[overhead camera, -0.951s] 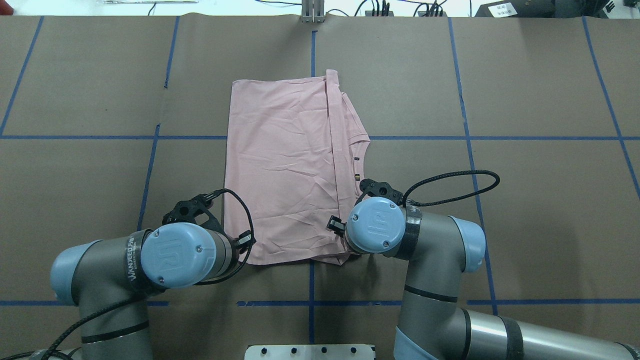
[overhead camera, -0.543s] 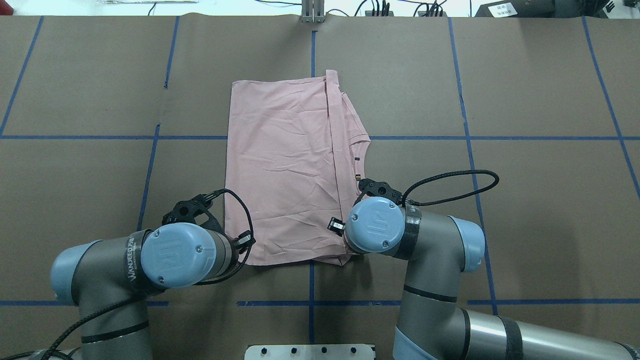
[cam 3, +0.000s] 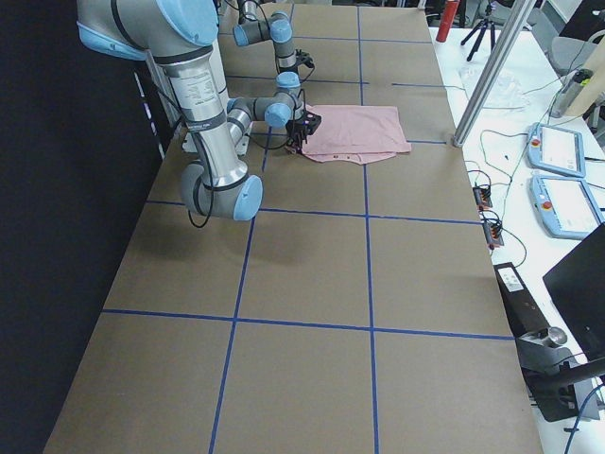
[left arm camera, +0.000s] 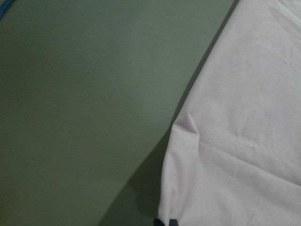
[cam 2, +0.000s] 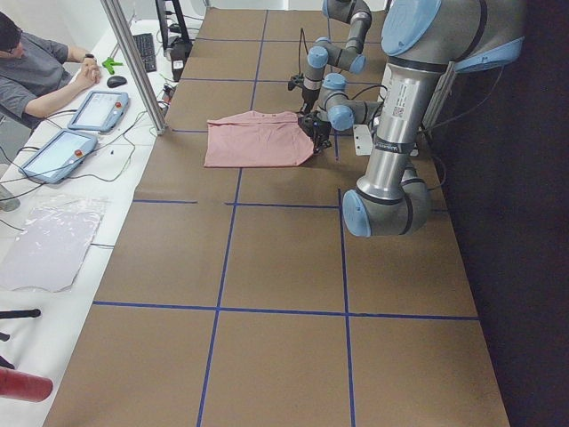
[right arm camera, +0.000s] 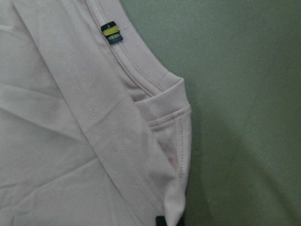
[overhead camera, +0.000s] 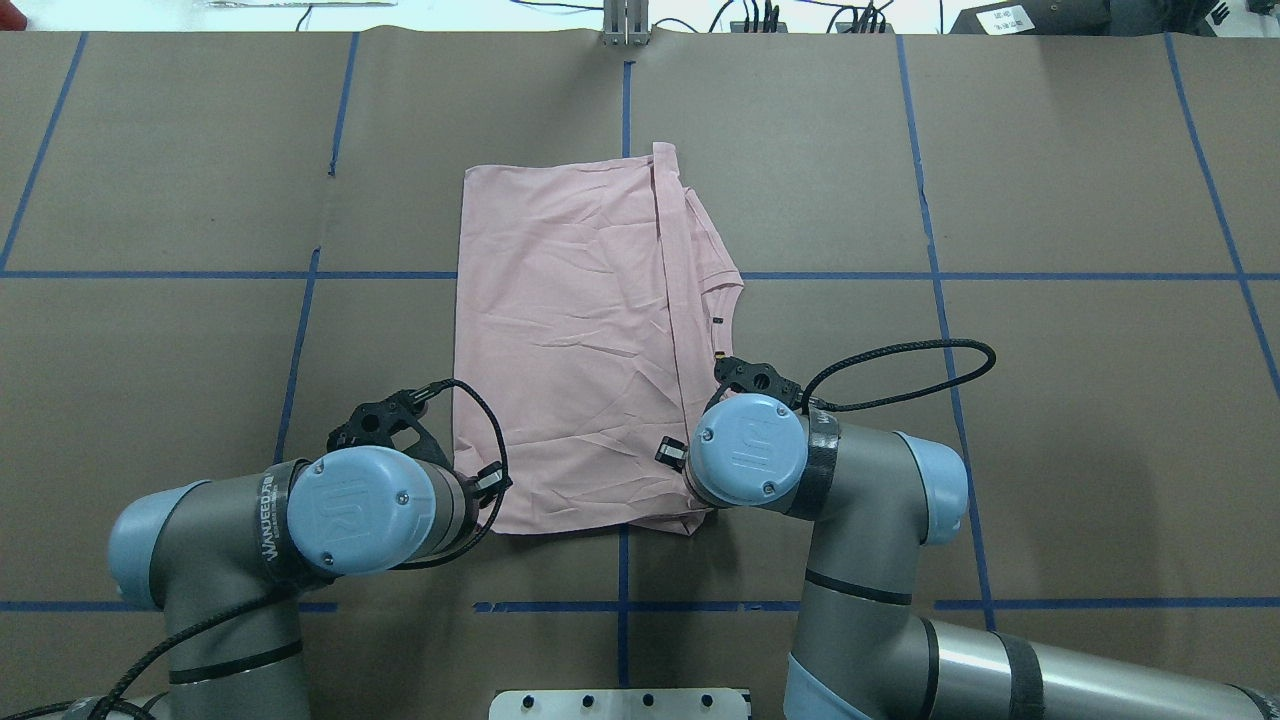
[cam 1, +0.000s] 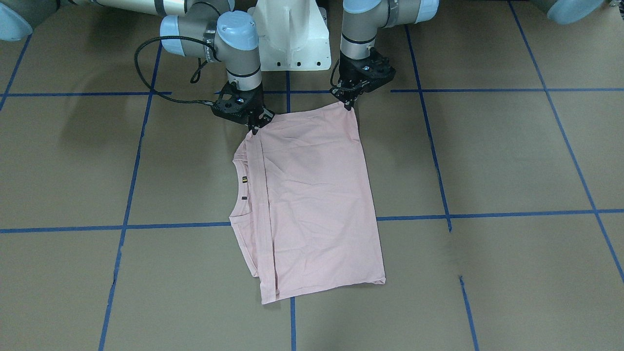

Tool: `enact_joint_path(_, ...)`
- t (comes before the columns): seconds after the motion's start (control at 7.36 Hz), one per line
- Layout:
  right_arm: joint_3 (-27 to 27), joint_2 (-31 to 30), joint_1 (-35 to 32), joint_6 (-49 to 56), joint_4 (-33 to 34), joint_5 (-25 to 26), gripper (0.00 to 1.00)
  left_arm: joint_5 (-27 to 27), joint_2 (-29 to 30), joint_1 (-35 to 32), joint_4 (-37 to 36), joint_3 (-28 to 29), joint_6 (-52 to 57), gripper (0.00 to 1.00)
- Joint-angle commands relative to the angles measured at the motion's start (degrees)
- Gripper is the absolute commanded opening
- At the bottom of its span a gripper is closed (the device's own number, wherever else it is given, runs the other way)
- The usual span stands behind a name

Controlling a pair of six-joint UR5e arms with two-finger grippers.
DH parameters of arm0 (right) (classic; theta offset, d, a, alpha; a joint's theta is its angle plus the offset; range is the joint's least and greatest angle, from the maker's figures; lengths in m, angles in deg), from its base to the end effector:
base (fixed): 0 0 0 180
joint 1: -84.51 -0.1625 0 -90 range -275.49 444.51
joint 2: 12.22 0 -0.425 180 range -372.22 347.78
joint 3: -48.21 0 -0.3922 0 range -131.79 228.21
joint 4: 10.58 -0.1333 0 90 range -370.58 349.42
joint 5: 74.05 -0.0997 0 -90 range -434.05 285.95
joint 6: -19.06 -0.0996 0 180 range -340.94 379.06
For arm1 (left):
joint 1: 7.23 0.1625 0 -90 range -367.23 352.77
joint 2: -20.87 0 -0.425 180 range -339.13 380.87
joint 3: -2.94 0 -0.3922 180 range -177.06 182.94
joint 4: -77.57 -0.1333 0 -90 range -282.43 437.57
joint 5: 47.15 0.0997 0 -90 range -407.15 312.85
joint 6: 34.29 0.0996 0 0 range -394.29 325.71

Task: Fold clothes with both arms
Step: 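Grasp the near edge of the shirt with both grippers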

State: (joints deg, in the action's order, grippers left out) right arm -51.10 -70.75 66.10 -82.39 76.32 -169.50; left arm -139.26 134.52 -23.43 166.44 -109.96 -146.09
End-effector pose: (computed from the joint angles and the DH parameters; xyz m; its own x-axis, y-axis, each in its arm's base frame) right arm -0.5866 -0.3258 0.2712 0.6203 0.4147 0.6658 -0.3827 0.9009 -0.2047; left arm 0.5218 -0.2866 0.2659 0.5316 -0.5409 -0.6517 0.4858 0.8251 -0.2885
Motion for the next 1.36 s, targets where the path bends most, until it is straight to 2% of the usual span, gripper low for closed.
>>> enact_joint_path(0.0,-0.88,0.08,-0.05,-0.5,0.12,0.26,0.0,-0.35,0.51,0.03,0.69,0.14,0.09,0.0)
enact_joint_path(0.54,-6.31,-1.68,0.03,-0.24,0.38,-0.09,0.0,-0.44,1.04,1.17,0.25,-2.58,0.09,0.0)
enact_joint_path(0.81,-14.3,-4.05,2.49,-0.24,6.41,-0.35,0.0,-0.44,0.87,2.14,-0.1,-4.51,0.09,0.0)
enact_joint_path(0.95,-16.42,-4.05,4.06,-0.33,8.88,-0.26,0.0,-0.35,0.95,4.67,-0.62,-6.09,0.35,0.0)
enact_joint_path(1.22,-18.9,-5.1,5.13,-0.24,9.17,-0.52,0.0,-0.26,0.61,7.14,-3.52,-9.95,0.97,0.0)
